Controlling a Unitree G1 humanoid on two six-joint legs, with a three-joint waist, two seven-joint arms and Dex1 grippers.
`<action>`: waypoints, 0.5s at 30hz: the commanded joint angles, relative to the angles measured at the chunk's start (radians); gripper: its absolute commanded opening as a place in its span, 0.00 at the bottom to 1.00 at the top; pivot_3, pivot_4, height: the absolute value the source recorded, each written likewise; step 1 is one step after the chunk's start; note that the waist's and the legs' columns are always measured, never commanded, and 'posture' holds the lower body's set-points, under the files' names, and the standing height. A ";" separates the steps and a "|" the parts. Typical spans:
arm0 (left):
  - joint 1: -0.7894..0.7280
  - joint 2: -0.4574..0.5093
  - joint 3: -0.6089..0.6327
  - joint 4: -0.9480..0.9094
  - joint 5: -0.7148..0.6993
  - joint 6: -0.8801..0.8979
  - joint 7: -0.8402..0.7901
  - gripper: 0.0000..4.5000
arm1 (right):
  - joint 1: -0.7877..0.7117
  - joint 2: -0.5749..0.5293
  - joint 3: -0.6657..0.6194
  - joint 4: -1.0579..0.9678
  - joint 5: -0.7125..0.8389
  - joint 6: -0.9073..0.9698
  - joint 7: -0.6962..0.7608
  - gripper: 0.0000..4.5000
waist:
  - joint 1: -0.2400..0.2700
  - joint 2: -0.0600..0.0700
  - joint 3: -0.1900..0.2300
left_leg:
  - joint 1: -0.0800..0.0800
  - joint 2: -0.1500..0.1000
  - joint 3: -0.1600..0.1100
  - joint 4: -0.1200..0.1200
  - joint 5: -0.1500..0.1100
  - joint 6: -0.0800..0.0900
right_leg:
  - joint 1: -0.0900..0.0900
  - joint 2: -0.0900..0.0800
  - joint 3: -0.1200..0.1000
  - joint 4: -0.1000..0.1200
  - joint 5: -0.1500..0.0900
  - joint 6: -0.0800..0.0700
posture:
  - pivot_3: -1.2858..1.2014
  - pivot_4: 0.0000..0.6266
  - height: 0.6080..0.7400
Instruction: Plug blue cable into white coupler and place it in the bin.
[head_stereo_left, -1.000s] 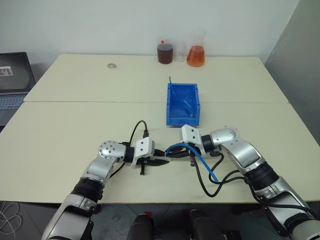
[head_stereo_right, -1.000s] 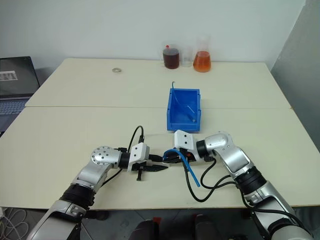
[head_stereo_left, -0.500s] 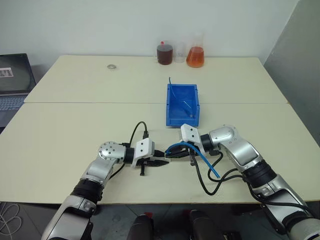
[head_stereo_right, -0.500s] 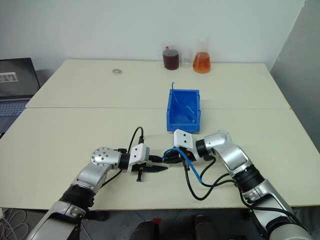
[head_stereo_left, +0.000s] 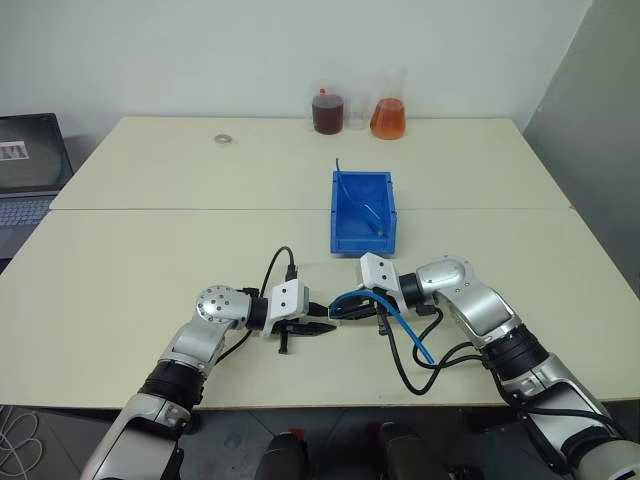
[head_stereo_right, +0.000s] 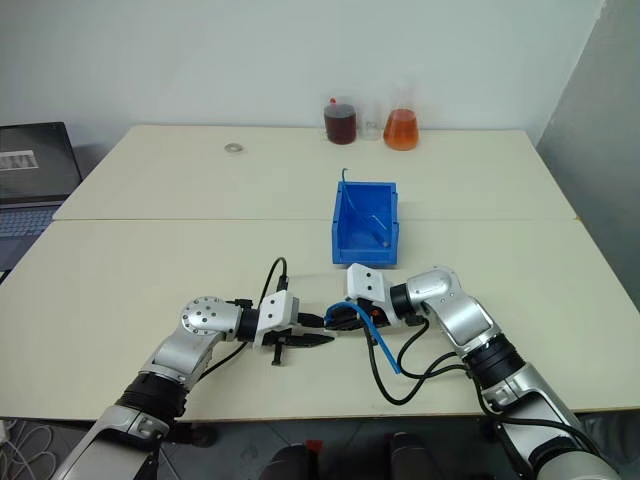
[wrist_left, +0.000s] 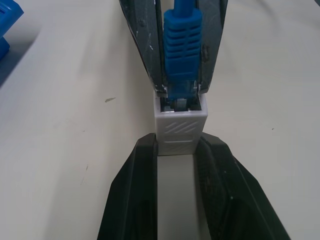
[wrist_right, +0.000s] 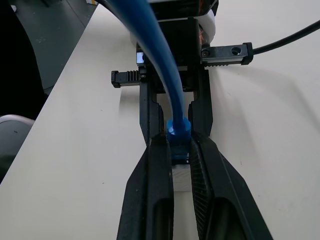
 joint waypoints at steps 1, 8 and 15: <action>0.001 0.010 0.002 0.003 0.017 -0.019 0.009 0.17 | 0.039 -0.010 0.060 0.069 -0.056 0.036 0.014 0.04 | 0.000 0.000 -0.001 | 0.000 0.000 0.000 0.000 0.000 0.000 | 0.000 0.000 0.000 0.000 0.000 0.000 | 0.52 0.24 1.00; 0.009 0.026 0.023 -0.033 -0.021 0.018 -0.008 0.54 | 0.017 -0.002 0.043 0.084 -0.051 0.035 0.010 0.04 | -0.002 0.000 -0.002 | 0.001 0.000 0.000 0.000 0.000 0.000 | 0.000 0.000 0.000 0.001 0.000 0.000 | 0.52 0.24 1.00; 0.080 0.117 0.110 -0.240 -0.107 0.201 0.017 0.88 | 0.011 -0.009 -0.033 0.016 0.006 0.104 -0.016 0.04 | -0.012 0.000 -0.002 | 0.001 0.001 0.000 0.000 0.000 0.000 | 0.000 0.000 0.000 0.002 -0.001 0.000 | 0.52 0.24 1.00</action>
